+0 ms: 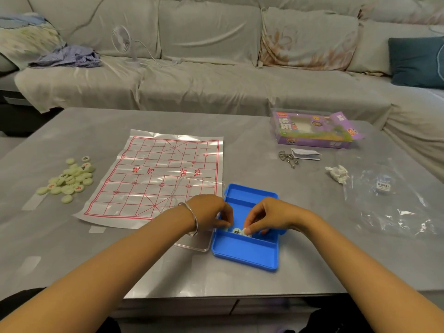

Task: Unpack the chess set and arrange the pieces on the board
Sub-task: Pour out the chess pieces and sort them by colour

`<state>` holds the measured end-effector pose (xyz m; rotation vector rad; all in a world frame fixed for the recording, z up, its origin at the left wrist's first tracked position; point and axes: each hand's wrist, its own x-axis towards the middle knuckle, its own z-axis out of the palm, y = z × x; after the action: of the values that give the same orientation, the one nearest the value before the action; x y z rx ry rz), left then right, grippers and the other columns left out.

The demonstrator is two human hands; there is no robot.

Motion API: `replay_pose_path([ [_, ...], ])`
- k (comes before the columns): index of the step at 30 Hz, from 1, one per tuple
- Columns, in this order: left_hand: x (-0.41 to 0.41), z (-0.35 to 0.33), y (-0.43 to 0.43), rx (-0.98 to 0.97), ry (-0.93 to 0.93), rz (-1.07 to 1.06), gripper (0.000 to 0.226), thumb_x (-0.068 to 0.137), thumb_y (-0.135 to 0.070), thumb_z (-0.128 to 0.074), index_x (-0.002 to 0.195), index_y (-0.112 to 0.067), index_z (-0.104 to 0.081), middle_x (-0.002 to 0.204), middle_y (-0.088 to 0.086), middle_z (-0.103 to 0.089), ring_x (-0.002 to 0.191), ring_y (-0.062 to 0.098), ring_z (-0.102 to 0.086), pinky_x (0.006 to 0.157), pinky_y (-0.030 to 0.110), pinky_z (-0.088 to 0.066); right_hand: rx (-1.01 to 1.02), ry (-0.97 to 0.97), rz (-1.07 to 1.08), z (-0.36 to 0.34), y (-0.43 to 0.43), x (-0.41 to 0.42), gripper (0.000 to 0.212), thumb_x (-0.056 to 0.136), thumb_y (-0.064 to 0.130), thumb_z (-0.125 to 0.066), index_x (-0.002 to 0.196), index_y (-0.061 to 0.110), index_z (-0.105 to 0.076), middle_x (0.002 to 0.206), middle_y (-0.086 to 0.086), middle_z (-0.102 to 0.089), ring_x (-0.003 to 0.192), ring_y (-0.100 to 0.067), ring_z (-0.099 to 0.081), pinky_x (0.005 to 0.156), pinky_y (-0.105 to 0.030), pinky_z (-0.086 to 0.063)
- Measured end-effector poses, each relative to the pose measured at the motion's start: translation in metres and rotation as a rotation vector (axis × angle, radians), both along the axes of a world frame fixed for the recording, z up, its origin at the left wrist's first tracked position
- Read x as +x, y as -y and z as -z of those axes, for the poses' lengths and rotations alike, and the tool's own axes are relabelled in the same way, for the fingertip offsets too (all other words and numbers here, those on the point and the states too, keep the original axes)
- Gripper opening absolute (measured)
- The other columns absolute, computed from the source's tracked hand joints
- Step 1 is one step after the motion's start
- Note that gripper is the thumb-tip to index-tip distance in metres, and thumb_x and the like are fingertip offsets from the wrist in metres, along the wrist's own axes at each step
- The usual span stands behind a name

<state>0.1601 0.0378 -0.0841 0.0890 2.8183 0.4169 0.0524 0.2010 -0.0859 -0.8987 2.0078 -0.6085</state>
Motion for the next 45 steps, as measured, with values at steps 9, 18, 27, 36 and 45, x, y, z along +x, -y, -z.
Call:
replay_pose_path([
  [9,-0.005,0.000,0.005,0.191,0.043,-0.025,0.023,0.084,-0.026,-0.065,0.105,-0.017,-0.067,0.092,0.001,-0.063,0.075,0.006,-0.050,0.069,0.010,-0.040,0.043,0.028,-0.091,-0.003,-0.001,-0.001,0.021,0.080,0.020,-0.073,0.099,0.012,-0.071,0.098,-0.011,-0.070,0.080,-0.007,-0.063,0.083,-0.023,-0.053],
  [18,-0.014,0.006,-0.008,0.310,-0.032,-0.067,0.021,0.081,-0.028,-0.069,0.098,-0.017,-0.070,0.079,-0.007,-0.061,0.059,-0.001,-0.049,0.055,0.002,-0.036,0.065,-0.163,-0.133,-0.010,-0.010,-0.004,0.012,0.078,0.019,-0.075,0.089,0.017,-0.072,0.088,-0.001,-0.073,0.077,-0.004,-0.064,0.084,-0.025,-0.052],
  [27,-0.016,0.007,-0.007,0.165,0.045,-0.025,0.025,0.078,-0.038,-0.070,0.094,-0.019,-0.071,0.091,-0.003,-0.070,0.081,0.011,-0.063,0.079,0.025,-0.053,0.031,-0.161,-0.133,-0.022,-0.030,-0.015,0.011,0.076,0.024,-0.077,0.086,0.026,-0.074,0.088,0.007,-0.073,0.078,0.001,-0.063,0.070,-0.009,-0.045],
  [36,-0.020,0.004,-0.010,0.213,0.147,-0.028,0.026,0.079,-0.033,-0.069,0.099,-0.017,-0.072,0.097,0.000,-0.071,0.089,0.013,-0.063,0.085,0.026,-0.052,0.070,-0.421,-0.193,-0.013,-0.034,-0.008,0.026,0.071,0.045,-0.075,0.094,0.032,-0.074,0.098,0.010,-0.063,0.090,-0.006,-0.049,0.076,-0.016,-0.027],
  [45,-0.018,0.005,-0.009,0.332,0.129,-0.079,0.019,0.082,-0.027,-0.068,0.096,-0.015,-0.071,0.093,-0.001,-0.070,0.077,0.005,-0.059,0.071,0.009,-0.046,0.050,-0.383,-0.179,-0.007,-0.045,-0.008,0.021,0.071,0.050,-0.073,0.087,0.038,-0.075,0.093,0.018,-0.051,0.099,-0.007,-0.042,0.087,-0.023,-0.032],
])
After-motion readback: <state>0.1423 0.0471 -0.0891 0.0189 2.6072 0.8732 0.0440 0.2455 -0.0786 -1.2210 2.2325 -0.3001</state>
